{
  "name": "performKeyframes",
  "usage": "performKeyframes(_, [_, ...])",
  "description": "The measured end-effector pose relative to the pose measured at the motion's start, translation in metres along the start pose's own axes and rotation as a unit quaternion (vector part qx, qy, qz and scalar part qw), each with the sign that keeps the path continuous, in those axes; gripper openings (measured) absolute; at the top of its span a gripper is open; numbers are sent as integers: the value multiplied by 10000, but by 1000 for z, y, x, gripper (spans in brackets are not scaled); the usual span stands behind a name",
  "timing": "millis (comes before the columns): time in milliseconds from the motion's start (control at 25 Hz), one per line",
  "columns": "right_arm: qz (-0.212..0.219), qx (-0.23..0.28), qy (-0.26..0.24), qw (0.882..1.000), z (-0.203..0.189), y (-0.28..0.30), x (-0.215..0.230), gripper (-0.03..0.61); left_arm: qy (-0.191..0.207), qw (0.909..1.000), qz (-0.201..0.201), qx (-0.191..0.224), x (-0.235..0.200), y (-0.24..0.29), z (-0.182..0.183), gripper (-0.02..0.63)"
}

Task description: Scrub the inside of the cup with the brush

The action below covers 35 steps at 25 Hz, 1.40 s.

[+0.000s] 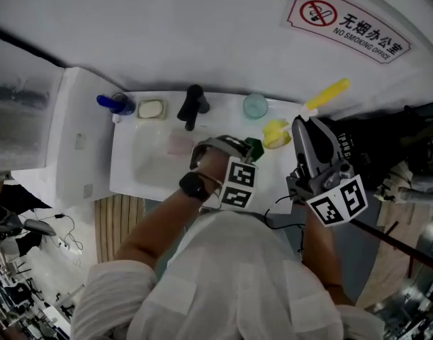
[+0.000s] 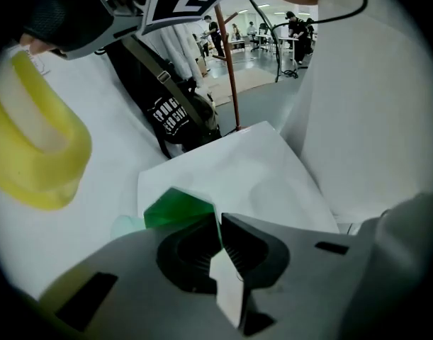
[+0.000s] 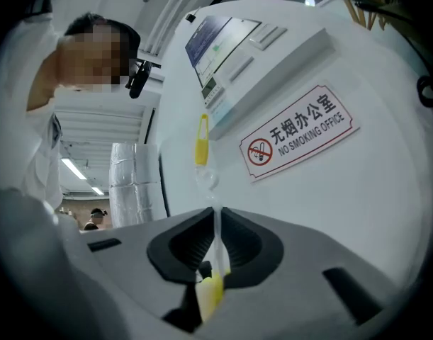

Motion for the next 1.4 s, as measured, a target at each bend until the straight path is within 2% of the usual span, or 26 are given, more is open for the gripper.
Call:
performKeyframes(120, [-351, 75, -65, 9993, 7, -19, 16, 32, 277, 9996, -6, 91, -12, 9, 23, 20])
performKeyframes(320, [-1048, 218, -111, 9942, 14, -63, 38, 31, 1094, 9938, -117, 169, -28, 27, 71, 20])
performKeyframes(600, [-1615, 390, -18, 9861, 18, -111, 67, 32, 1652, 9856, -338, -153, -36, 59, 109, 21])
performKeyframes(800, [-1750, 441, 68, 9836, 16, -123, 79, 32, 1671, 9849, -423, -172, -35, 69, 113, 23])
performKeyframes(960, [-1761, 446, 103, 9833, 14, -123, 83, 32, 1622, 9863, -297, -15, -37, 69, 114, 36])
performKeyframes(1000, [-1759, 445, 105, 9834, 14, -122, 83, 31, 1598, 9868, -257, 32, -37, 68, 114, 57])
performKeyframes(1080, [-1747, 430, 97, 9836, 15, -121, 83, 32, 1509, 9883, -174, 149, -39, 65, 115, 160])
performKeyframes(1280, [-1756, 368, 71, 9837, 14, -119, 83, 32, 1050, 9924, 201, 617, -42, 57, 108, 216])
performKeyframes(1400, [-1766, 328, 44, 9837, 14, -118, 82, 32, 749, 9916, 315, 1011, -41, 54, 102, 280])
Point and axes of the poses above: the fingertips, and each gripper's own axes: y forward along the fingers, x to its right, z out of its top, the point moved 10 cm from there along -y, backward along the fingers, and after that the axes turned 9 degrees about -z, right-handed, at the moved point
